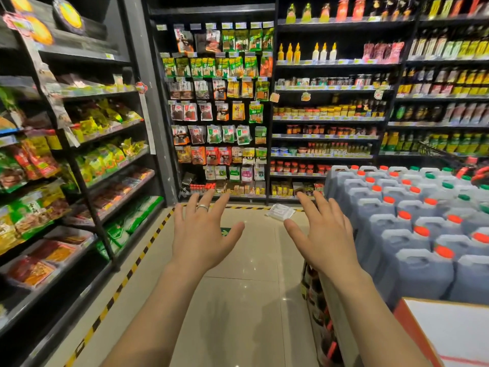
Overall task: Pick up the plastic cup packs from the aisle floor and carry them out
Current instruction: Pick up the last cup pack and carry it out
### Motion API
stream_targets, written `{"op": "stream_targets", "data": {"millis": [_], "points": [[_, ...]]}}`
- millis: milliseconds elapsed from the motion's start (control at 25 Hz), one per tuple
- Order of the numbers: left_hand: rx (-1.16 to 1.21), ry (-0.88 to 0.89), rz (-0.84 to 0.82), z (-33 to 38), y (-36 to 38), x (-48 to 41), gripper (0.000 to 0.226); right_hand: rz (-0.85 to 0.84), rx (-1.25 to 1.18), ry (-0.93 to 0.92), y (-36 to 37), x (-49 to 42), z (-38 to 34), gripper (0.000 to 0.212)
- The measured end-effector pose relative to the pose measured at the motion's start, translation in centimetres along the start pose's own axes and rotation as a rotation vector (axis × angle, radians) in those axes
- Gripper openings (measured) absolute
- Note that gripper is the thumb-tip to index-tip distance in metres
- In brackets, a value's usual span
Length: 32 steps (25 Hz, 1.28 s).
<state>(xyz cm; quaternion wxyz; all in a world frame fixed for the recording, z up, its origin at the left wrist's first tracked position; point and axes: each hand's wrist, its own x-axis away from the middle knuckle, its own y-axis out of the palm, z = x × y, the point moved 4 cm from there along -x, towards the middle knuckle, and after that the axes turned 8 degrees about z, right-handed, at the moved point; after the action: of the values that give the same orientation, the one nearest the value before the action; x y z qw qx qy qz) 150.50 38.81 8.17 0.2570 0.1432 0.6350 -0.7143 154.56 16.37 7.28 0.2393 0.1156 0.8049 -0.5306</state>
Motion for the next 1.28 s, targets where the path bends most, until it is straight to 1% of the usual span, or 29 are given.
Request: {"op": "stream_targets", "data": {"millis": [240,480,680,800,1040,1280], "points": [[0.045,-0.019,-0.013,-2.7,6.8,-7.0,0.071,-0.016,0.045,-0.003,6.3,-6.7,0.3,0.065],[0.072,0.001,-0.002,-7.3,15.3,-18.8,0.072,-0.005,0.096,0.031,14.9,-17.7,-1.0,0.065],[0.094,0.056,0.011,-11.9,20.4,-28.6,0.07,0.002,0.089,0.067,21.6,-27.1,-4.1,0.066],[0.107,0.07,-0.001,-14.3,23.2,-33.7,0.069,0.011,0.099,0.064,24.9,-31.2,-5.5,0.066],[0.109,0.082,-0.036,-16.5,28.4,-39.8,0.07,0.01,0.091,0.086,30.2,-37.3,-6.2,0.064],[0.078,0.079,-0.081,-17.3,33.8,-47.8,0.071,-0.005,0.055,0.102,36.9,-45.2,-4.9,0.066]]}}
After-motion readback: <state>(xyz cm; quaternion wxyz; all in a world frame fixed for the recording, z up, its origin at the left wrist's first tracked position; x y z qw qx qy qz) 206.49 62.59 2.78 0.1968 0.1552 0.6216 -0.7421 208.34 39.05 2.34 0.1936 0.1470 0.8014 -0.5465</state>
